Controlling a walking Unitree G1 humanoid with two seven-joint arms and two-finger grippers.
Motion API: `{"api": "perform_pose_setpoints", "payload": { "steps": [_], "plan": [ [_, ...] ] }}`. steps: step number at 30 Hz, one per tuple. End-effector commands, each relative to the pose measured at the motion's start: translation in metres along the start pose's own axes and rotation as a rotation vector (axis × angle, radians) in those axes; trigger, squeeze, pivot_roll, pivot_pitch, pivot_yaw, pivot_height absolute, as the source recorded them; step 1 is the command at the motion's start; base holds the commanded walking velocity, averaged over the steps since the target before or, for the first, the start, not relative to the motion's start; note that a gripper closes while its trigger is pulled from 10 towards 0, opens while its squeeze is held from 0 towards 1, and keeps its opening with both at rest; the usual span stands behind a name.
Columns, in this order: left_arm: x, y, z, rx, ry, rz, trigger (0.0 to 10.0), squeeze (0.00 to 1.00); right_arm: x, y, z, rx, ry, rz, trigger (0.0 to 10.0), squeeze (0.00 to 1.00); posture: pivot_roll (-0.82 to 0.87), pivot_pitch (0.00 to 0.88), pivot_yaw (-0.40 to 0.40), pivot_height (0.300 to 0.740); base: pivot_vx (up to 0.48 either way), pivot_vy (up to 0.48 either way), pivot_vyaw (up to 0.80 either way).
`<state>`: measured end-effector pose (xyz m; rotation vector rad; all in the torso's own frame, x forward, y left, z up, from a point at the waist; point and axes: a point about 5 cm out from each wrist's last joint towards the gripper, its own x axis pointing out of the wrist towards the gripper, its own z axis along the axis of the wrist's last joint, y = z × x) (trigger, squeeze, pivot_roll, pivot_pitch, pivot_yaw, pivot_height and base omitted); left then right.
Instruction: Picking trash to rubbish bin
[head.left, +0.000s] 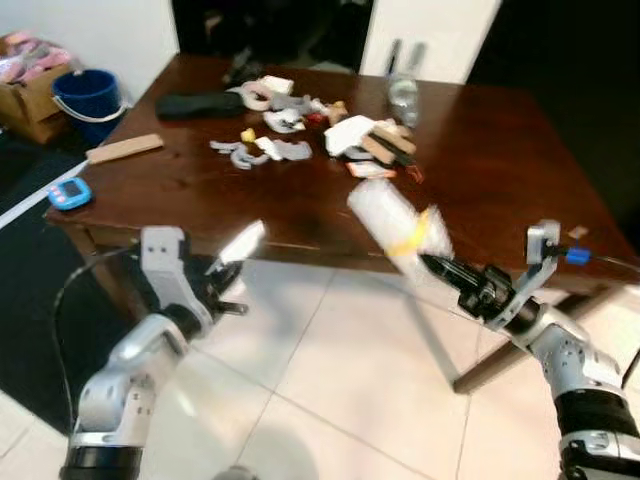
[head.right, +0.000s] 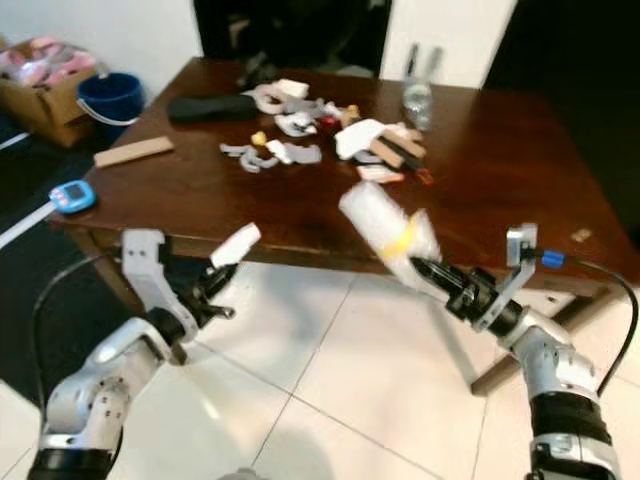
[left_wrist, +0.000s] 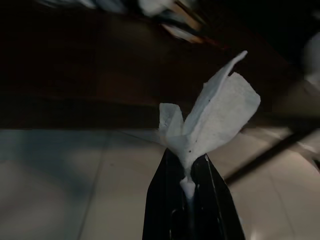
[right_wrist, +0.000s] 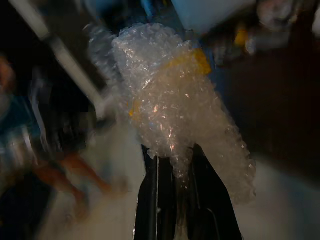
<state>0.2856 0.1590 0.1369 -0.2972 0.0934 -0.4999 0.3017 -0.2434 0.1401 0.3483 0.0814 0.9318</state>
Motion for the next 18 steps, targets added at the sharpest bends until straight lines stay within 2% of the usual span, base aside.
{"api": "perform_pose_setpoints", "payload": {
  "steps": [1,2,4,5,6,7,10,11,12,13,15,16,17,18],
  "plan": [
    [-0.012,0.015,-0.026,0.019,0.111,0.054,10.0,0.00,0.002,0.003,-0.030,0.002,0.173,-0.006,10.0,0.00,0.14,0.125,-0.068,0.740,-0.337,0.000,0.00],
    [-0.012,0.015,-0.026,0.019,0.111,0.054,10.0,0.00,0.002,0.003,-0.030,0.002,0.173,-0.006,10.0,0.00,0.14,0.125,-0.068,0.740,-0.337,0.000,0.00],
    [-0.025,0.031,-0.057,0.018,0.220,0.112,10.0,0.00,-0.008,-0.004,-0.072,-0.021,0.439,-0.116,10.0,0.00,0.13,0.129,-0.069,0.740,-0.317,0.000,0.00],
    [-0.031,0.036,-0.067,0.015,0.254,0.131,10.0,0.00,-0.012,-0.006,-0.085,-0.032,0.521,-0.152,10.0,0.00,0.13,0.129,-0.069,0.740,-0.311,0.000,0.00],
    [-0.031,0.036,-0.067,0.015,0.254,0.131,10.0,0.00,-0.012,-0.006,-0.085,-0.032,0.521,-0.152,10.0,0.00,0.13,0.129,-0.069,0.740,-0.311,0.000,0.00],
    [-0.048,0.050,-0.093,0.008,0.347,0.203,10.0,0.00,-0.022,-0.012,-0.114,-0.035,0.663,-0.314,10.0,0.00,0.14,0.133,-0.073,0.740,-0.266,0.000,0.00],
    [-0.055,0.055,-0.102,0.006,0.381,0.228,10.0,0.00,-0.025,-0.014,-0.123,-0.044,0.711,-0.379,10.0,0.00,0.14,0.133,-0.073,0.740,-0.266,0.000,0.00],
    [-0.075,0.070,-0.124,-0.017,0.457,0.341,10.0,0.00,-0.033,-0.018,-0.143,-0.052,0.774,-0.579,10.0,0.00,0.14,0.132,-0.079,0.740,0.000,0.000,0.00],
    [-0.075,0.070,-0.124,-0.017,0.457,0.341,10.0,0.00,-0.033,-0.018,-0.143,-0.052,0.774,-0.579,10.0,0.00,0.14,0.132,-0.079,0.740,0.000,0.000,0.00],
    [-0.083,0.075,-0.131,-0.028,0.483,0.381,10.0,0.00,-0.036,-0.018,-0.149,-0.039,0.779,-0.651,10.0,0.00,0.14,0.132,-0.079,0.740,0.000,0.000,0.00],
    [-0.112,0.088,-0.154,-0.081,0.558,0.529,10.0,0.00,-0.043,-0.011,-0.171,0.046,0.782,-0.784,10.0,0.00,0.14,0.131,-0.080,0.740,0.000,0.000,0.00],
    [-0.112,0.088,-0.154,-0.081,0.558,0.529,10.0,0.00,-0.043,-0.011,-0.171,0.046,0.782,-0.784,10.0,0.00,0.14,0.131,-0.080,0.740,0.000,0.000,0.00],
    [-0.125,0.092,-0.162,-0.097,0.590,0.596,10.0,0.00,-0.046,-0.006,-0.181,0.075,0.793,-0.814,10.0,0.00,0.14,0.131,-0.081,0.740,0.000,0.000,-0.80],
    [-0.125,0.092,-0.162,-0.097,0.590,0.596,10.0,0.00,-0.046,-0.006,-0.181,0.075,0.793,-0.814,10.0,0.00,0.14,0.131,-0.081,0.740,0.000,0.000,-0.80]
  ]
}}
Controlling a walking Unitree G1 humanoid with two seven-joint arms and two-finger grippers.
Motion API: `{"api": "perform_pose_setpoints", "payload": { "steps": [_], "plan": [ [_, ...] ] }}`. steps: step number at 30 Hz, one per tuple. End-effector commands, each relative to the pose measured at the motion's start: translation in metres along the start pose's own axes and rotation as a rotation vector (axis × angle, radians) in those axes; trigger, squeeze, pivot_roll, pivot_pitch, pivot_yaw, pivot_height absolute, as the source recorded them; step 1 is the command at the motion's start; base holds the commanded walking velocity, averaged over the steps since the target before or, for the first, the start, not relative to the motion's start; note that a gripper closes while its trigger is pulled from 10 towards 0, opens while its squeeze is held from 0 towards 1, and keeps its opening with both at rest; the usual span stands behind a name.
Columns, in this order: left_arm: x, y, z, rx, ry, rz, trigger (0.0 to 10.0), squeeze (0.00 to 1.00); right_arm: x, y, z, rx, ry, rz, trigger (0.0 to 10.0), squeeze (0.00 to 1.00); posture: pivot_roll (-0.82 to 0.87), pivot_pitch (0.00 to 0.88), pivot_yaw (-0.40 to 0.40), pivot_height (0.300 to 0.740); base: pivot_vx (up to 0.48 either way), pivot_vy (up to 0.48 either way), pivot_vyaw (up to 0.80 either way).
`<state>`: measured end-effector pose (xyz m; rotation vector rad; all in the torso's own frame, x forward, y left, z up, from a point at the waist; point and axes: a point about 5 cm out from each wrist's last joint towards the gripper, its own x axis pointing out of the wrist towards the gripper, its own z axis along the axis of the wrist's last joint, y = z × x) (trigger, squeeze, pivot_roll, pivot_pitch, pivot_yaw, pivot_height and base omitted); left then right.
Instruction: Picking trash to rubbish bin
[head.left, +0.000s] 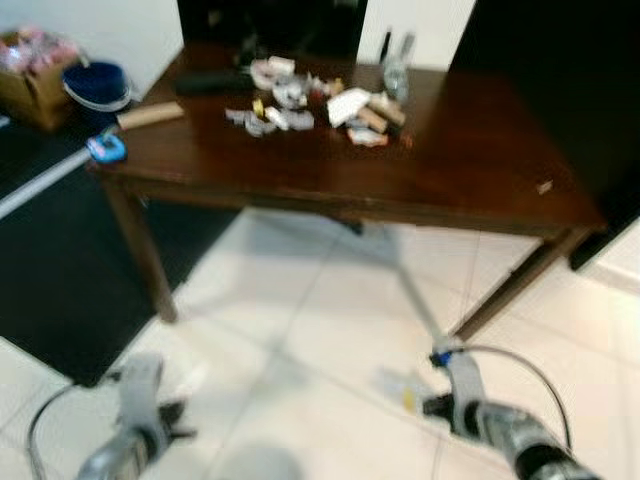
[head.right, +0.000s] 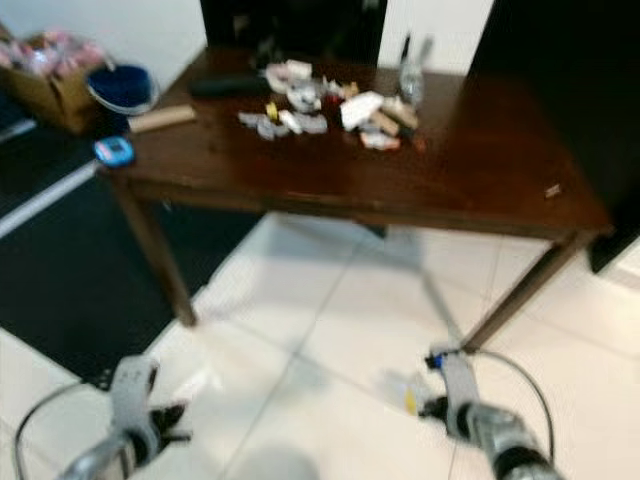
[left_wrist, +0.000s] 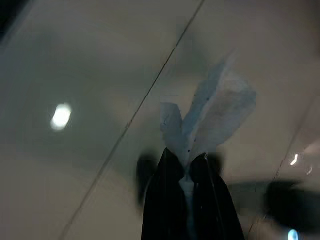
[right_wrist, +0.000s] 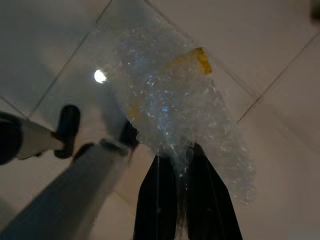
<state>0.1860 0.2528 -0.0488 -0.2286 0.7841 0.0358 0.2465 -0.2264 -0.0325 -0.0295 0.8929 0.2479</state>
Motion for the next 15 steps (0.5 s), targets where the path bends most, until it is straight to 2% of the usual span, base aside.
{"api": "perform_pose_setpoints", "payload": {
  "steps": [1,3,5,6,7,8,11,12,15],
  "plan": [
    [-0.006,0.019,-0.015,-0.016,0.037,0.113,10.0,0.00,-0.002,-0.002,-0.030,0.064,0.074,-0.075,10.0,0.00,0.15,0.130,-0.085,0.740,0.000,0.000,-0.80],
    [-0.006,0.019,-0.015,-0.016,0.037,0.113,10.0,0.00,-0.002,-0.002,-0.030,0.064,0.074,-0.075,10.0,0.00,0.15,0.130,-0.085,0.740,0.000,0.000,-0.80],
    [-0.018,0.034,-0.048,-0.063,0.134,0.232,10.0,0.00,-0.002,0.003,-0.055,0.100,0.142,-0.131,10.0,0.00,0.15,0.129,-0.085,0.740,0.000,0.000,-0.80],
    [-0.018,0.034,-0.048,-0.063,0.134,0.232,10.0,0.00,-0.002,0.003,-0.055,0.100,0.142,-0.131,10.0,0.00,0.15,0.129,-0.085,0.740,0.000,0.000,-0.80],
    [-0.028,0.041,-0.071,-0.089,0.210,0.304,10.0,0.00,-0.004,0.006,-0.071,0.120,0.187,-0.172,10.0,0.00,0.15,0.129,-0.085,0.740,0.000,0.000,-0.80],
    [-0.028,0.041,-0.071,-0.089,0.210,0.304,10.0,0.00,-0.004,0.006,-0.071,0.120,0.187,-0.172,10.0,0.00,0.15,0.129,-0.085,0.740,0.000,0.000,-0.80],
    [-0.045,0.038,-0.111,-0.115,0.341,0.344,10.0,0.00,-0.015,0.002,-0.105,0.218,0.267,-0.276,10.0,0.00,0.15,0.117,-0.082,0.740,0.000,0.000,-0.80],
    [-0.045,0.038,-0.111,-0.115,0.341,0.344,10.0,0.00,-0.015,0.002,-0.105,0.218,0.267,-0.276,10.0,0.00,0.15,0.117,-0.082,0.740,0.000,0.000,-0.80],
    [-0.054,0.034,-0.130,-0.135,0.396,0.358,10.0,0.00,-0.025,0.001,-0.128,0.249,0.328,-0.327,10.0,0.00,0.15,0.116,-0.083,0.740,0.000,0.000,-0.80]
  ]
}}
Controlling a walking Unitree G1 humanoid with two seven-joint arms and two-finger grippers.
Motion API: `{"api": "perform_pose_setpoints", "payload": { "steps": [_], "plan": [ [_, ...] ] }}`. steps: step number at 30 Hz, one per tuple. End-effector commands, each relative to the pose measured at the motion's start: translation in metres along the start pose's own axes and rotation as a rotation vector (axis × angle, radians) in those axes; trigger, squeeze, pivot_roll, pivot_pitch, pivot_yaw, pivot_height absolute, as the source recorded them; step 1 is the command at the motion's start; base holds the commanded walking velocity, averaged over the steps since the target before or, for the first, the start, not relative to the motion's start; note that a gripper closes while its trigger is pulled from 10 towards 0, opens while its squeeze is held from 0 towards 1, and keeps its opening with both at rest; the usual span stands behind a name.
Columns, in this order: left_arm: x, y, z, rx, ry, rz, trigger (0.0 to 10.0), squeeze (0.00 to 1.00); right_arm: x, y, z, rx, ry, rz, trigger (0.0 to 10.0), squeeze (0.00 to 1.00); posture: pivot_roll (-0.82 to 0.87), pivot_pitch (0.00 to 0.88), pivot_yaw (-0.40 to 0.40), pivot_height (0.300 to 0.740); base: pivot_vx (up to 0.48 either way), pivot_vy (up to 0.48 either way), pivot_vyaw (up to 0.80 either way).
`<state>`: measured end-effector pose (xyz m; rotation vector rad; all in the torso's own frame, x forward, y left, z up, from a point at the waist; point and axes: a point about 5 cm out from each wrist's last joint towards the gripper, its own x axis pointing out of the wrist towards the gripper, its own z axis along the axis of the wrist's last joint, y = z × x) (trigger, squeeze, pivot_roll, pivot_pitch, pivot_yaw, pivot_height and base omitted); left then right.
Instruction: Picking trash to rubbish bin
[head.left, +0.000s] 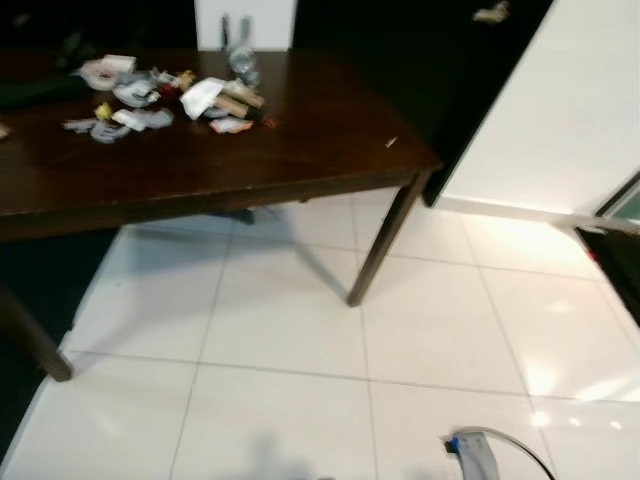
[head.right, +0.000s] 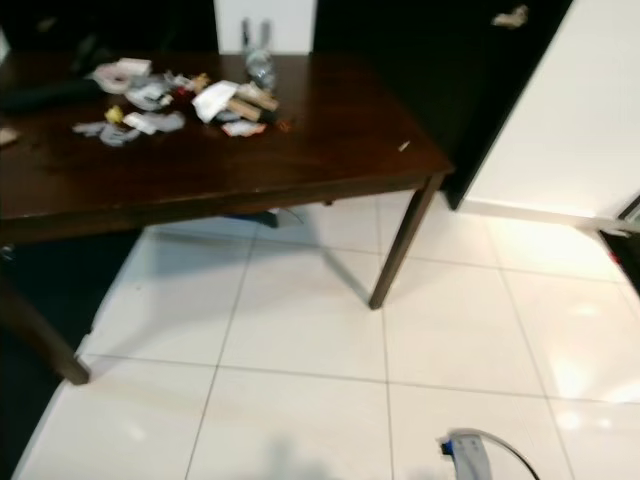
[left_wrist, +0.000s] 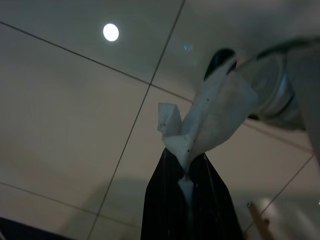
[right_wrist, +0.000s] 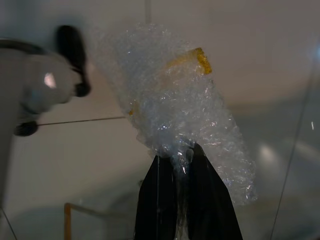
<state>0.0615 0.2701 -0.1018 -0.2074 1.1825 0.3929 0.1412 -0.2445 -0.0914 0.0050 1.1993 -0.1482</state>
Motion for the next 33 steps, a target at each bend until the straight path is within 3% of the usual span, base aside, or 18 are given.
{"api": "perform_pose_setpoints", "payload": {
  "steps": [1,7,13,20,33],
  "plan": [
    [0.000,-0.006,-0.015,-0.011,0.038,-0.003,10.0,0.00,-0.001,-0.004,-0.012,0.021,0.035,-0.023,10.0,0.00,0.15,0.116,-0.083,0.740,0.000,0.000,-0.80],
    [0.000,-0.008,-0.014,-0.009,0.028,0.002,10.0,0.00,-0.001,-0.003,-0.016,0.018,0.041,-0.034,10.0,0.00,0.15,0.110,-0.087,0.740,0.000,0.000,-0.80],
    [0.003,-0.014,0.001,0.025,-0.011,-0.010,10.0,0.00,0.001,0.002,-0.005,0.027,0.010,-0.037,10.0,0.00,0.15,0.102,-0.083,0.740,0.000,0.000,-0.80],
    [0.006,-0.025,0.010,0.135,-0.007,-0.017,10.0,0.00,0.002,0.008,0.003,0.036,-0.014,-0.036,10.0,0.00,0.15,0.098,-0.068,0.740,0.000,0.000,-0.80],
    [0.008,-0.031,0.019,0.225,-0.019,-0.007,10.0,0.00,0.003,0.016,0.000,0.048,-0.014,-0.040,10.0,0.00,0.15,0.099,-0.053,0.740,0.000,0.000,-0.80]
  ]
}}
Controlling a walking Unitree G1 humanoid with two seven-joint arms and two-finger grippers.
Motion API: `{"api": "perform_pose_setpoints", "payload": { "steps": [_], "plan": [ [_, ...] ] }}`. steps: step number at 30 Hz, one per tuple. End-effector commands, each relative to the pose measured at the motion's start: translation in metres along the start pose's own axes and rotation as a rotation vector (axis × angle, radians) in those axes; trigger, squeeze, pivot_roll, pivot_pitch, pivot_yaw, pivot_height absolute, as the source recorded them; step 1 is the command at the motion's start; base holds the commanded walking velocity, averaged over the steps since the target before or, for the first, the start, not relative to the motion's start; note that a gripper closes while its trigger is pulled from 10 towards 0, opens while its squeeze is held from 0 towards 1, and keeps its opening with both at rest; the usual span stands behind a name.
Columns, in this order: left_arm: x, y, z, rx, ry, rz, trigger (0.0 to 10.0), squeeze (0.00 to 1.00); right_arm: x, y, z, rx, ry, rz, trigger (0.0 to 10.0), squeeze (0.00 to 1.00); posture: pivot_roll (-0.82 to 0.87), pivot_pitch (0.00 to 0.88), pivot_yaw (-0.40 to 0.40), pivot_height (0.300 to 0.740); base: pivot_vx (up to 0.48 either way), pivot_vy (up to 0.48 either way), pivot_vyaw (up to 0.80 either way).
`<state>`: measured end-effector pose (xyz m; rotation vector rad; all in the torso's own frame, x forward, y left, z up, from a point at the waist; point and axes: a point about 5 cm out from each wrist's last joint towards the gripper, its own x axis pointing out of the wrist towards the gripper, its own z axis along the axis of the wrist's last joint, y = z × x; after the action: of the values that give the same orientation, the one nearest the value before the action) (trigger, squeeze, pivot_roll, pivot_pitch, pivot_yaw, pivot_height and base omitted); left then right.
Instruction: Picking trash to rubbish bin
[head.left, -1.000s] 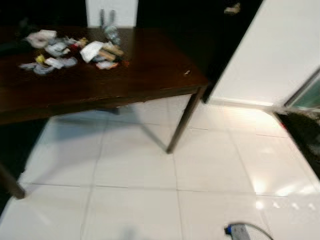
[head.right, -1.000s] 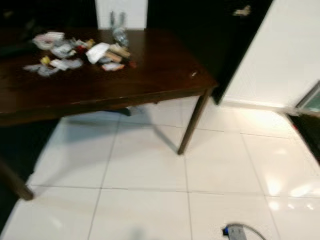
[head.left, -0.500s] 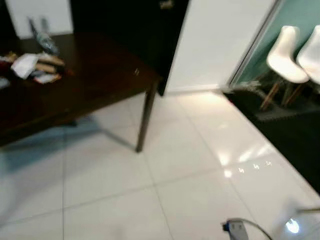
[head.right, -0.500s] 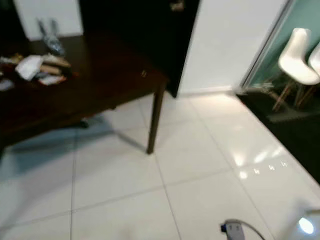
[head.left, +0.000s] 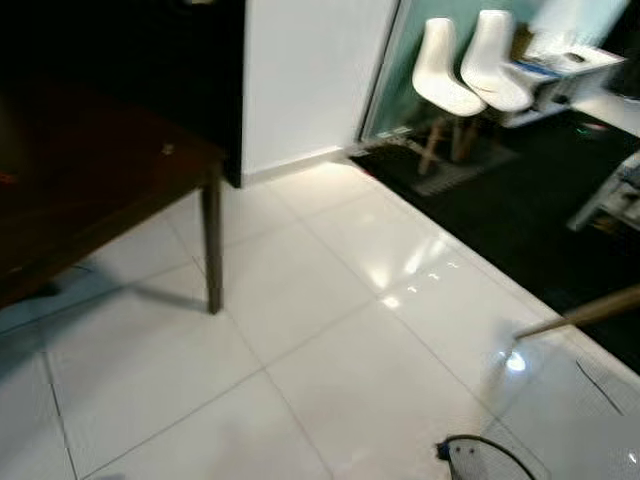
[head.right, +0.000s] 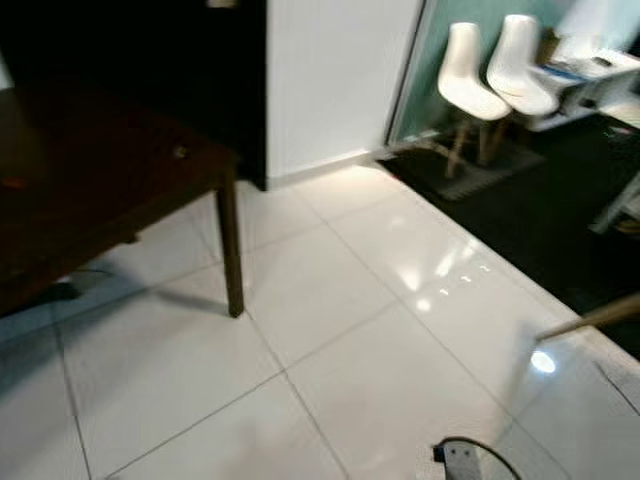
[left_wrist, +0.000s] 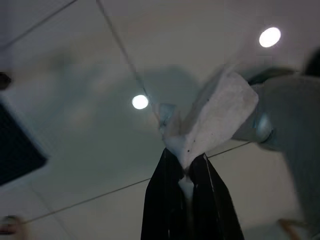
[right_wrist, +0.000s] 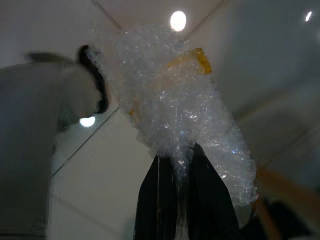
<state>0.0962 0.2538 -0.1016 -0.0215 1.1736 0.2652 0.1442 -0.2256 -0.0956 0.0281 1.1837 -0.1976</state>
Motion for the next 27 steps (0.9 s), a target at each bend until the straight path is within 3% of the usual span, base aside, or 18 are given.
{"api": "perform_pose_setpoints", "payload": {
  "steps": [1,8,18,27],
  "plan": [
    [-0.0001,-0.0022,-0.0044,0.019,0.023,-0.002,10.0,0.00,-0.0002,-0.0037,0.0002,0.004,-0.001,-0.015,10.0,0.00,0.15,0.099,-0.052,0.740,0.000,0.000,-0.80],
    [-0.0003,-0.0034,-0.0061,0.014,0.023,-0.007,10.0,0.00,-0.0003,-0.0042,-0.0037,0.005,0.008,-0.021,10.0,0.00,0.14,0.095,-0.054,0.740,0.000,0.000,-0.80],
    [0.0001,-0.0078,-0.0073,0.119,0.032,0.002,10.0,0.00,-0.0003,-0.0043,-0.0008,-0.005,0.001,-0.022,10.0,0.00,0.14,0.091,-0.058,0.740,0.000,0.000,-0.80],
    [0.0004,-0.0080,-0.0046,0.150,0.015,0.027,10.0,0.00,-0.0002,-0.0037,0.0018,-0.013,-0.004,-0.022,10.0,0.00,0.14,0.089,-0.060,0.740,0.000,0.000,-0.80]
  ]
}}
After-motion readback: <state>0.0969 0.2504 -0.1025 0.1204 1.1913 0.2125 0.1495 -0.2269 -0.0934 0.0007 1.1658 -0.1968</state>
